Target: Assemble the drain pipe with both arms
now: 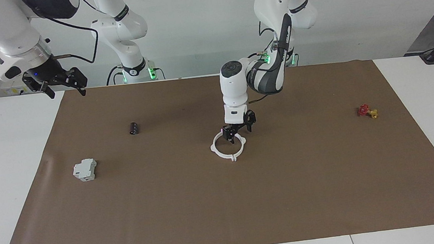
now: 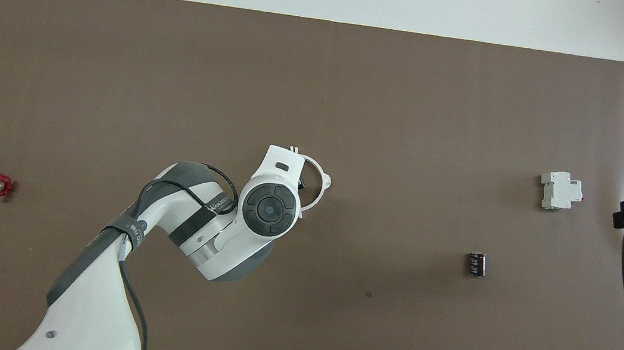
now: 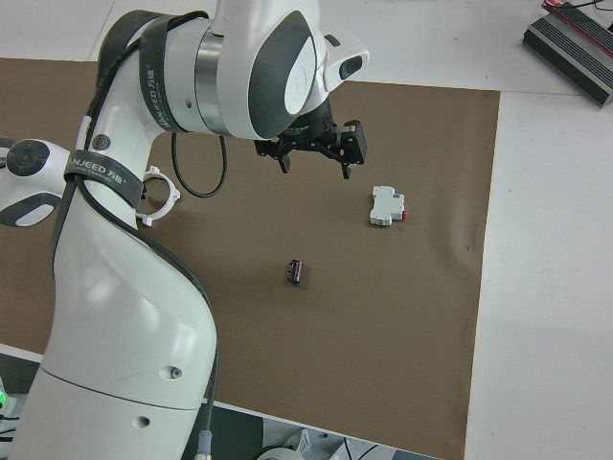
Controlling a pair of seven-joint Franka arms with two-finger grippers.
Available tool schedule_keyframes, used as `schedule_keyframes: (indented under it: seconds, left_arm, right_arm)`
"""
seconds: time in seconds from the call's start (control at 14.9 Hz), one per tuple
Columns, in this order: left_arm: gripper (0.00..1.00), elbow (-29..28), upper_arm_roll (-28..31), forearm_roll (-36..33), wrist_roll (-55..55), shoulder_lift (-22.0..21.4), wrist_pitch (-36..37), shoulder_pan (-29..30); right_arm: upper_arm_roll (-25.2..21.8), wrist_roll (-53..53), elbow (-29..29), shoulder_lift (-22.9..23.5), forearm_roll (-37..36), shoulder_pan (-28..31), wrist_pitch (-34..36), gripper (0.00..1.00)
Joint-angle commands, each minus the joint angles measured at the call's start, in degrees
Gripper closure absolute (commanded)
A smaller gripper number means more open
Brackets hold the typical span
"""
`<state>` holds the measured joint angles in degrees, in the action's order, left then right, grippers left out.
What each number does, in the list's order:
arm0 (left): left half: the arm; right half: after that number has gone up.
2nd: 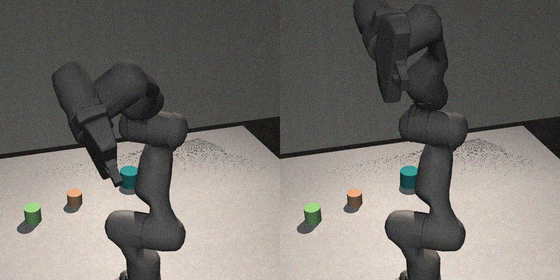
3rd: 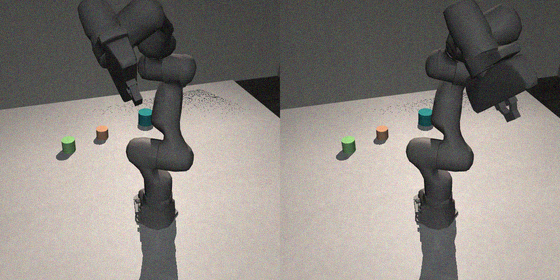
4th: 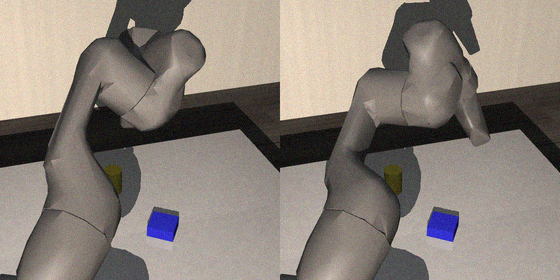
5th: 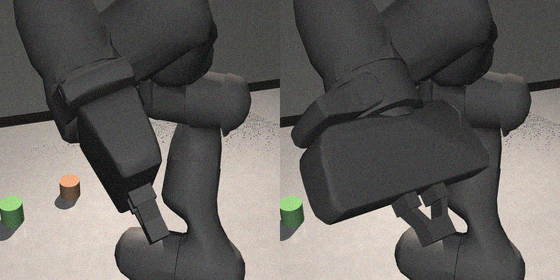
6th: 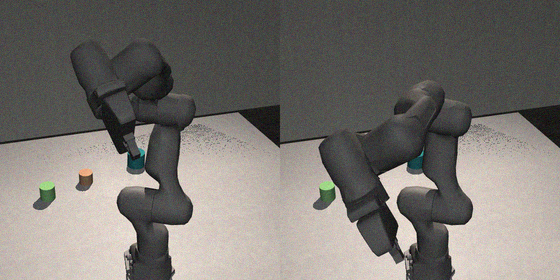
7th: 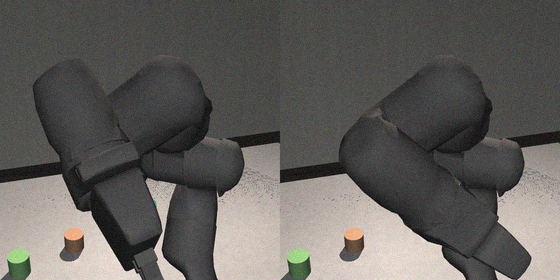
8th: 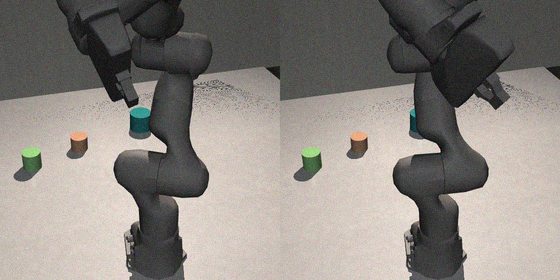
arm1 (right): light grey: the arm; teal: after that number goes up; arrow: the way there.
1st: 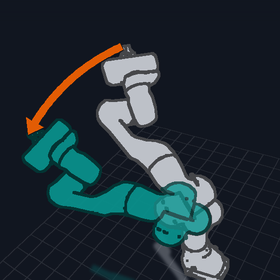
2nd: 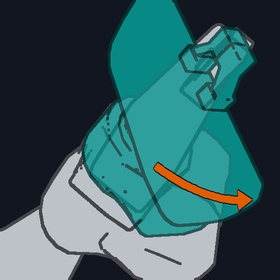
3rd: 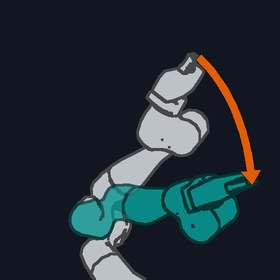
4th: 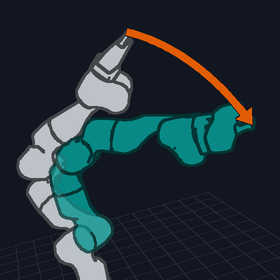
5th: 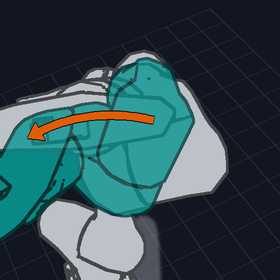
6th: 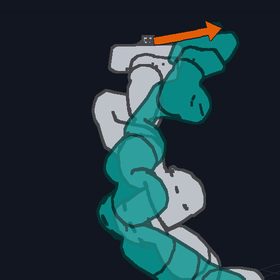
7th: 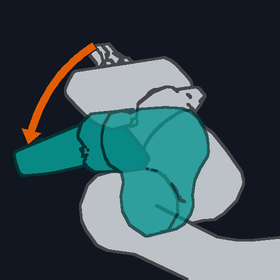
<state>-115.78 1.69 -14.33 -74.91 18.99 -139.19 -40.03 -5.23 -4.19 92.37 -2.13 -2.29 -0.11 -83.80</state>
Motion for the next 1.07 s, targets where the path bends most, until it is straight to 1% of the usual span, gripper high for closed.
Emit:
schedule_keyframes:
  seconds: [0.0,0.2,0.34,0.47,0.6,0.74,0.8,0.87,0.94,1.01]
  left_arm:
    - [0.0,1.3,0.1,-1.5,-0.5,0.7,0.9,0.2]
    - [0.0,4.3,0.0,-1.5,2.1,-0.7,8.2,2.6]
    - [0.0,3.8,-0.3,-0.8,6.0,-4.9,10.5,4.5]
    - [0.0,4.1,-0.5,-0.4,12.7,-8.2,15.9,7.1]
    - [0.0,4.8,0.0,3.3,23.3,-12.1,21.0,9.5]
    - [0.0,5.3,0.0,5.2,35.7,-15.7,26.1,14.8]
    - [0.0,5.9,0.2,6.6,40.0,-17.8,29.0,16.7]
    - [0.0,5.6,0.3,6.9,45.1,-20.0,30.9,19.4]
    - [0.0,5.2,0.2,7.8,53.2,-22.2,32.4,24.2]
    - [0.0,5.5,0.4,10.9,61.6,-23.5,33.9,28.0]
  right_arm:
    - [0.0,0.9,0.5,-0.7,1.0,0.2,-0.8,0.0]
    - [0.0,0.9,0.5,-0.7,1.0,0.2,-0.8,0.0]
    - [0.0,0.9,0.5,-0.7,1.0,0.2,-0.8,0.0]
    - [0.0,0.9,0.5,-0.7,1.0,0.2,-0.8,0.0]
    - [0.0,0.9,0.5,-0.7,1.0,0.2,-0.8,0.0]
    - [0.0,0.9,0.5,-0.7,1.0,0.2,-0.8,0.0]
    - [0.0,0.9,0.5,-0.7,1.0,0.2,-0.8,0.0]
    - [0.1,0.9,0.5,-0.7,1.0,0.2,-0.8,0.0]
    - [0.1,0.9,0.5,-0.7,1.0,0.2,-0.8,0.0]
    - [0.0,0.9,0.5,-0.7,1.0,0.2,-0.8,0.0]
